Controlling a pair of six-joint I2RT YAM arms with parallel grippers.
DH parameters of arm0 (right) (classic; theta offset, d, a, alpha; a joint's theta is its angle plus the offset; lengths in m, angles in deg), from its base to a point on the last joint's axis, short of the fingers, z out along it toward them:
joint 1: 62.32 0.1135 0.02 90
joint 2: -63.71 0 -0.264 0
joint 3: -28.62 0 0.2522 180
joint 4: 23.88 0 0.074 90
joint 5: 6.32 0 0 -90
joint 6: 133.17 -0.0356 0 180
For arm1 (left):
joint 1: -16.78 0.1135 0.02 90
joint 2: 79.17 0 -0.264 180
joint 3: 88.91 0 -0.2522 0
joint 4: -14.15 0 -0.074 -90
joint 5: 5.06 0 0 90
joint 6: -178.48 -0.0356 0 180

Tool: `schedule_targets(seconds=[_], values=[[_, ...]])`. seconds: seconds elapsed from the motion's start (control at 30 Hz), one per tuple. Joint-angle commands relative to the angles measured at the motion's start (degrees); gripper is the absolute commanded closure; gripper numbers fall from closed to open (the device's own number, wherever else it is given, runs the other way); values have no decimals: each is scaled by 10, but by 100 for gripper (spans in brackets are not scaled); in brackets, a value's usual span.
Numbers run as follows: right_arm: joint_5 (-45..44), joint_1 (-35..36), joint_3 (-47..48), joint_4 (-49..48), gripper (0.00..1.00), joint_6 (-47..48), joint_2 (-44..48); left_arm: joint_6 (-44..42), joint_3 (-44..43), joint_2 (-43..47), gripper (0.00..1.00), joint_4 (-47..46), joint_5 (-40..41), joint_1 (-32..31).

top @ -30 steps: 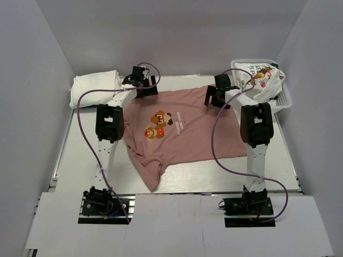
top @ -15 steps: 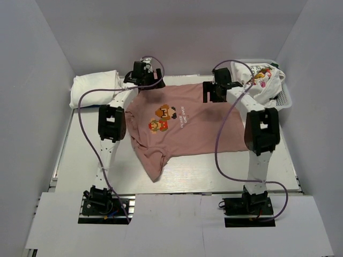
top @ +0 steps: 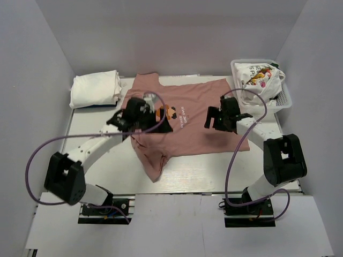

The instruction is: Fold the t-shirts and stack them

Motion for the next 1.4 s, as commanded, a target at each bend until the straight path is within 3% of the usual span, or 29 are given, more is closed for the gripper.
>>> schedule_targets(seconds=[0.0,0.1,0.23,0.37,0.5,0.6,0.63,0.7,0.77,0.8,0.87,1.2,1.3,1.33,1.37], values=[[0,-9,-35,-53,10,-42,31,65,113,67,0,25,-20,-32],[-6,-13,-40,-49,10,-41,19,102,186,122,0,43,-12,-67],[0,-19,-45,-41,10,-46,-8,130,249,128,0,56,-20,-103],[18,-24,-63,-52,10,-48,-20,137,249,119,0,132,74,-139],[43,-29,-64,-55,10,-49,-24,137,225,64,0,146,109,-154],[42,-30,-68,-56,10,-49,-18,151,200,17,11,167,155,-172],[40,-31,-69,-58,10,-49,-18,158,194,9,16,186,169,-180],[37,-32,-71,-57,10,-48,-16,163,182,1,36,199,192,-185],[36,-35,-71,-55,10,-49,-20,170,174,-6,59,218,209,-190],[33,-34,-70,-49,10,-49,-22,176,164,-6,82,230,215,-191],[27,-37,-74,-46,10,-51,-24,195,156,7,100,272,223,-191],[2,-57,-77,-31,10,-63,-38,297,156,58,100,485,239,-196],[3,-60,-72,-26,10,-63,-48,305,156,74,73,524,234,-196],[7,-60,-71,-28,10,-58,-48,305,156,82,41,524,228,-196],[14,-61,-70,-32,10,-55,-50,305,156,82,24,531,228,-196]])
